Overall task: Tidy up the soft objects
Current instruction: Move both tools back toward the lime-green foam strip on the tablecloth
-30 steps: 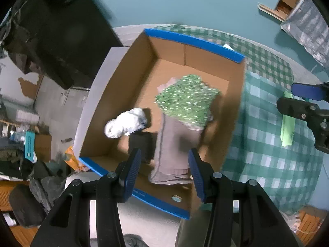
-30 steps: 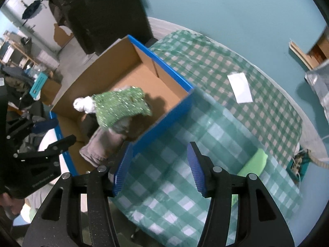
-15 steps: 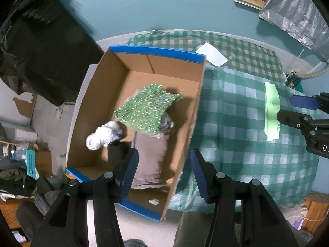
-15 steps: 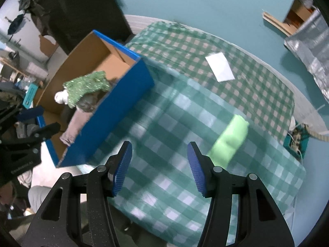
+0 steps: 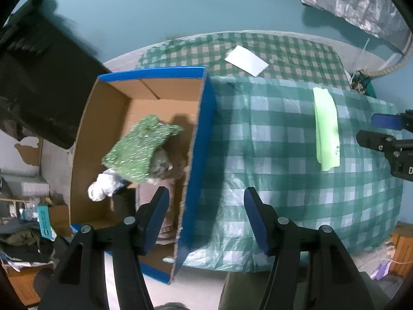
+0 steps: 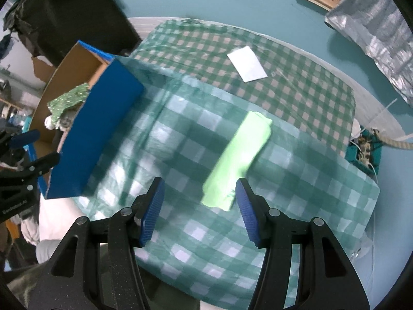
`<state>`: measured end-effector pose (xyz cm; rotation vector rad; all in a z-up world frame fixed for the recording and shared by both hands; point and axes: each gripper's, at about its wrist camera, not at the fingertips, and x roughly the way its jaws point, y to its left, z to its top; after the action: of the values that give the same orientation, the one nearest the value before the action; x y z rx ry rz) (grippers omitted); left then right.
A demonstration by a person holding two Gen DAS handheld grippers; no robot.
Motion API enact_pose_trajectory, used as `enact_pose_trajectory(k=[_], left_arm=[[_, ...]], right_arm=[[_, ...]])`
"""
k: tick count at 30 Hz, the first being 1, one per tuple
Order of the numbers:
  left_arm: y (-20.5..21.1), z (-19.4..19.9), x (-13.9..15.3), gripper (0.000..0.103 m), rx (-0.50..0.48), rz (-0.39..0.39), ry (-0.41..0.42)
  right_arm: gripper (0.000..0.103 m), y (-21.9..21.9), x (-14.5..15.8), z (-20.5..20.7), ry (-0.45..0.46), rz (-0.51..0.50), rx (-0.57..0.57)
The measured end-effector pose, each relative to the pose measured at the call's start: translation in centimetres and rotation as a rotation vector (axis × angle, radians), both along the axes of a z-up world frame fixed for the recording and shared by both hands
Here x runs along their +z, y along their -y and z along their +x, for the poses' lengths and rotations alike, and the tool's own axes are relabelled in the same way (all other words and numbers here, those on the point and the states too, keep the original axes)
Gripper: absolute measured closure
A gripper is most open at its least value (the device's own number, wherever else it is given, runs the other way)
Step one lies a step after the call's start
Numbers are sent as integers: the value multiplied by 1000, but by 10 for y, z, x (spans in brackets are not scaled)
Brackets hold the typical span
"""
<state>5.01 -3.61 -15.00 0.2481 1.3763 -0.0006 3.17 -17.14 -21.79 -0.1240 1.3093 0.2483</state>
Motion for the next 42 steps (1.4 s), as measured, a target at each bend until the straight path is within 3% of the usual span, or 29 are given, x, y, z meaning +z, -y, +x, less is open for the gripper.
enact_pose_trajectory(k=[16,24,34,42], left_arm=[[63,32,-38,39,-78,45,-44],[80,47,-61,39,-70,9,-86],[82,56,-88,39,-25,0,-133],[79,53,-86,39,-36,6,-138]], right_arm=[[44,72,-40,25,-69,-45,-98],[43,92,-66,46,-87,-46,-164],[43,88,-94,65,-77,-131,-198],[43,69,-103,72,-86,-147,-166]])
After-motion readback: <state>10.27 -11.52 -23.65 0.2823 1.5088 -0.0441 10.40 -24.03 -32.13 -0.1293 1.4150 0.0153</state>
